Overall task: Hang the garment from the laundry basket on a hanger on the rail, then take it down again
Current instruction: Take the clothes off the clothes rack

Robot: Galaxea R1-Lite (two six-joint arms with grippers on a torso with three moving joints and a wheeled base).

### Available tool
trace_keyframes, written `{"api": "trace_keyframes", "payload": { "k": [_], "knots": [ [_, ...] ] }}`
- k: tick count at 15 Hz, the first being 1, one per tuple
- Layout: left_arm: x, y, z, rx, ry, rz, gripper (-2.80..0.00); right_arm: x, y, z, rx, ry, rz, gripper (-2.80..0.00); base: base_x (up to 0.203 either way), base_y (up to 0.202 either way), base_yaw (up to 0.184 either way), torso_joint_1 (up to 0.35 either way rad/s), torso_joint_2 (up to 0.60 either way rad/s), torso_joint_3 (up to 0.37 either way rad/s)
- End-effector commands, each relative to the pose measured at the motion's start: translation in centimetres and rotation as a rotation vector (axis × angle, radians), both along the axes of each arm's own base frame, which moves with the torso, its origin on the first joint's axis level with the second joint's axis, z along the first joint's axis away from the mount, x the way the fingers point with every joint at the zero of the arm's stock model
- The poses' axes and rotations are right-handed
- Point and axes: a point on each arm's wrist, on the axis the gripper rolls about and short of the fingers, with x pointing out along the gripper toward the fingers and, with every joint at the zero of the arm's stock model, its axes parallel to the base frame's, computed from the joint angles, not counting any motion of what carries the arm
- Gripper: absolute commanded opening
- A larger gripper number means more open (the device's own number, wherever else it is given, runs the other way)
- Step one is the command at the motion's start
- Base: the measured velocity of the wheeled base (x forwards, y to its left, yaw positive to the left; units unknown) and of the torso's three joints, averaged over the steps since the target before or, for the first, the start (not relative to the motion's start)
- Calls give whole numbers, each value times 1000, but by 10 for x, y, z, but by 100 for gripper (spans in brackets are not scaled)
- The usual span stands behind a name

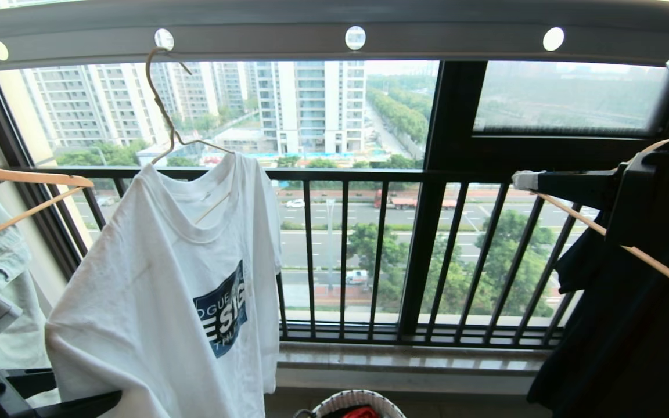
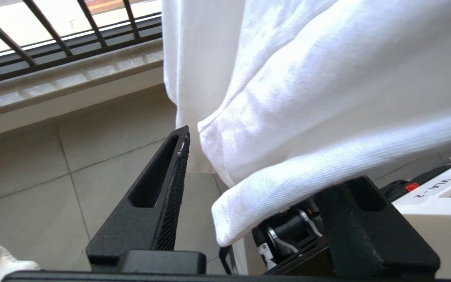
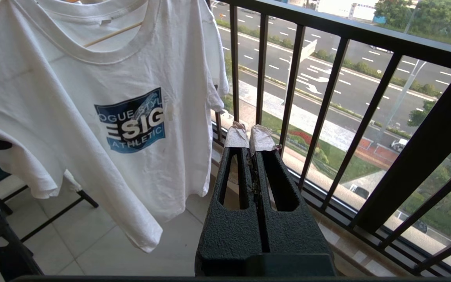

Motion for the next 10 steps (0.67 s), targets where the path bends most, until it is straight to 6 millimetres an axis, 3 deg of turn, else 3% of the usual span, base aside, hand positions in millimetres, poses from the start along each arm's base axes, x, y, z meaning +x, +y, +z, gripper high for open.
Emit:
{"api": "trace_keyframes", "payload": {
  "k": [1, 6, 10],
  "knots": [
    [7, 0, -8, -79, 47, -65, -280, -1, 0, 1, 2, -4, 3, -280, 0, 0, 0, 0, 0, 0],
    [4, -1, -9, -133, 45, -112, -280, -1, -2, 3, 6, -15, -3, -280, 0, 0, 0, 0, 0, 0],
    [-21, -7, -17, -110, 66, -54, -280, -1, -2, 3, 5, -16, -3, -280, 0, 0, 0, 0, 0, 0]
  ]
}}
